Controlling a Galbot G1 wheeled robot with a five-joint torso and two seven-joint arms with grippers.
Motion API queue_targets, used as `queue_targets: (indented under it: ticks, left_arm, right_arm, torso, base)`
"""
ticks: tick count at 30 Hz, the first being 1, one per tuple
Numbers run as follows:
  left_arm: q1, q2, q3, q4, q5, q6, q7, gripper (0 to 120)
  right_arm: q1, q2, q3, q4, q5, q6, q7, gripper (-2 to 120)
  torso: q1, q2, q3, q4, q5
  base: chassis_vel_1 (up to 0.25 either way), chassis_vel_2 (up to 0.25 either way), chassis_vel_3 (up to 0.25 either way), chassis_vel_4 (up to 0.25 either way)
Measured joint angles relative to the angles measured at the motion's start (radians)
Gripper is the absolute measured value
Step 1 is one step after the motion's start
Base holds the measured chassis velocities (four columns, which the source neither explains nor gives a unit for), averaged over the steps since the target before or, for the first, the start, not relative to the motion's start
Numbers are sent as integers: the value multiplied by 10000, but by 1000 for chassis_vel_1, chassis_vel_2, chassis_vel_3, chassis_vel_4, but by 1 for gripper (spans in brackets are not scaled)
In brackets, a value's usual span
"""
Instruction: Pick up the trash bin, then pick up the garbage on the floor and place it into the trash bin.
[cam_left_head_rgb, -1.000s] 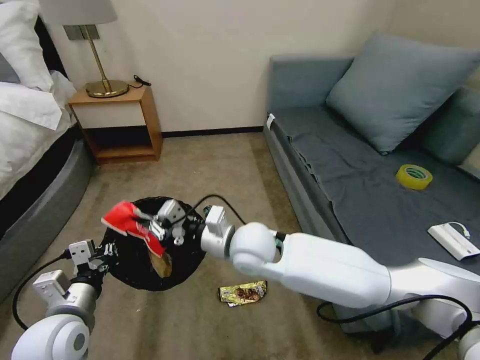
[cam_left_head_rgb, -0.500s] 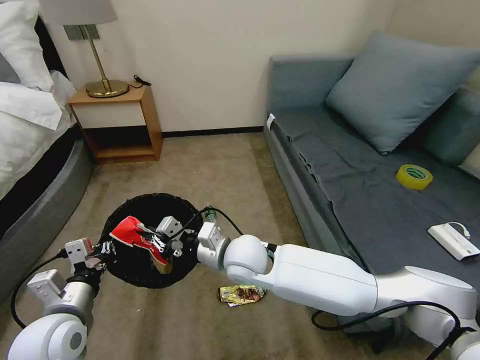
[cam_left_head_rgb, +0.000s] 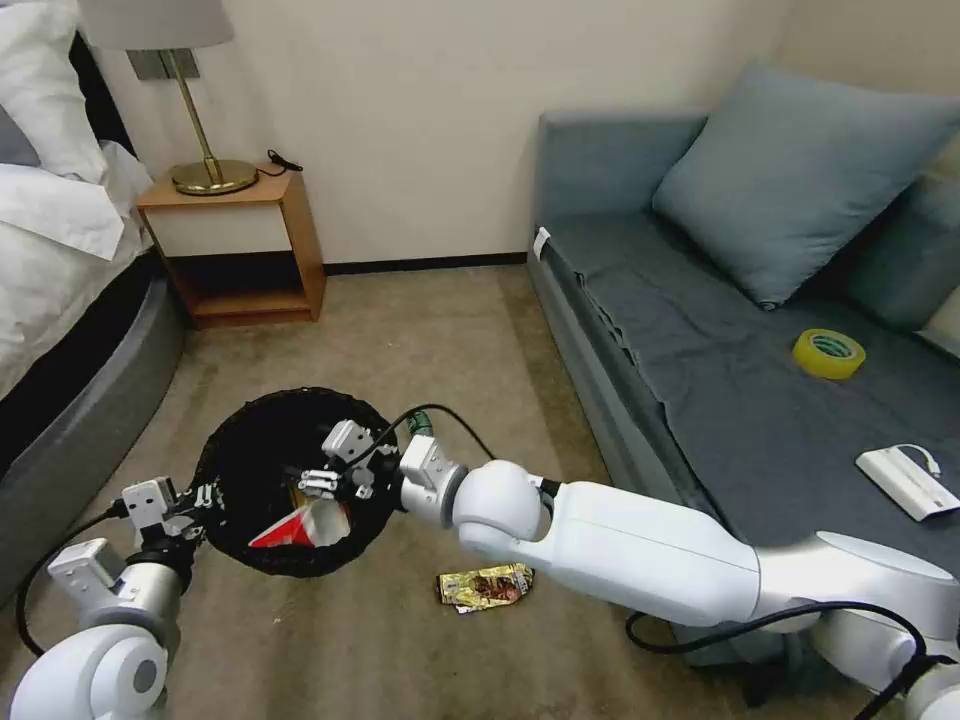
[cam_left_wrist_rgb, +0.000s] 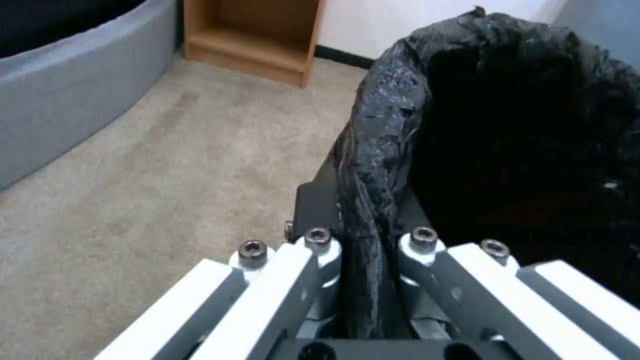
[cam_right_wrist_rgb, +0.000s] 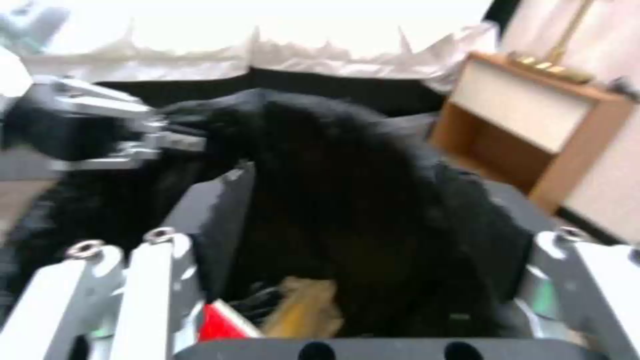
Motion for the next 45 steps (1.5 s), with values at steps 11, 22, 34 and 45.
queue_targets:
  ticks: [11, 22, 34, 45]
  left_arm:
    - [22, 116, -838, 507, 164, -301, 97, 4]
    - [37, -5, -620, 404, 645, -404, 201, 4]
    - [198, 79, -760, 245, 556, -432, 334, 4]
    - [100, -29, -667, 379, 707, -432, 352, 4]
  right_arm:
    - [-2359, -1940, 2437, -822, -711, 139, -412, 100]
    - [-4154, -2370, 3613, -3266, -424, 365, -3712, 100]
    - [-4406, -1436, 4444, -6752, 202, 478, -6909, 100]
    - [-4419, -111, 4997, -9317, -495, 1259, -8276, 100]
  torso:
    - [-1, -1, -1, -3, 2]
    - [0, -1, 0, -2, 0]
    - [-1, 0, -1, 2, 0]
    - [0, -1, 1, -8, 1]
  base:
    - [0, 0, 0, 0]
    - [0, 0, 0, 0]
    - [0, 0, 0, 0]
    - [0, 0, 0, 0]
